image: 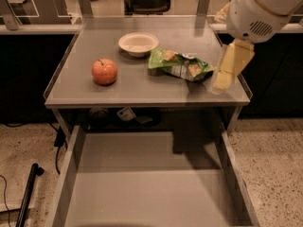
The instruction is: Place green rice chip bag into top drawer
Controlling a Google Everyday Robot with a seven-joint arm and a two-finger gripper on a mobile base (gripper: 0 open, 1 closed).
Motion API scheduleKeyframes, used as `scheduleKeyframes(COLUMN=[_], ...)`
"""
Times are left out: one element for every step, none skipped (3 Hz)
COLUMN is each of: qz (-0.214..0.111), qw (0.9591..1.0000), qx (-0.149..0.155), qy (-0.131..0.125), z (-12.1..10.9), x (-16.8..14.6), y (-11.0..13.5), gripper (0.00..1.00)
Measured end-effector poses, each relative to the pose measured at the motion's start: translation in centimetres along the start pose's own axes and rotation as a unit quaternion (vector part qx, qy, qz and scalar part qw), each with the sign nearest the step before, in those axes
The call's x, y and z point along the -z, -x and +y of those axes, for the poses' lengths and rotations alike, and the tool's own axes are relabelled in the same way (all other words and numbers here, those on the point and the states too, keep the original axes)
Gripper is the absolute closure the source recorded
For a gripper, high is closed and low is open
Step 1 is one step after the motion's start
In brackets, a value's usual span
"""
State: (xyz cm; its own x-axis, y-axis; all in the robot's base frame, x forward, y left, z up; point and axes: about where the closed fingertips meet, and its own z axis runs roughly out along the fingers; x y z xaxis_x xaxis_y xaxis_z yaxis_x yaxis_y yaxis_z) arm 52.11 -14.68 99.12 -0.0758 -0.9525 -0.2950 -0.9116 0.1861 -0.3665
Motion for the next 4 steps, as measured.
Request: scheduleKeyframes(qz=[-0.021, -0.061, -0.12, -0.158], qw=[0.9998, 0.998, 0.9918, 0.9853], qx=[0.002, -0.013, -0.042, -0.065], qy=[0.007, 0.006, 0.001, -0.004], z=[-0.7, -2.1, -3.5, -4.4], x=[-4.1, -7.5, -9.8, -11.2], y=[0.4, 0.7, 0.9, 1.0], gripper=[0.0, 0.0, 0.0, 0.0])
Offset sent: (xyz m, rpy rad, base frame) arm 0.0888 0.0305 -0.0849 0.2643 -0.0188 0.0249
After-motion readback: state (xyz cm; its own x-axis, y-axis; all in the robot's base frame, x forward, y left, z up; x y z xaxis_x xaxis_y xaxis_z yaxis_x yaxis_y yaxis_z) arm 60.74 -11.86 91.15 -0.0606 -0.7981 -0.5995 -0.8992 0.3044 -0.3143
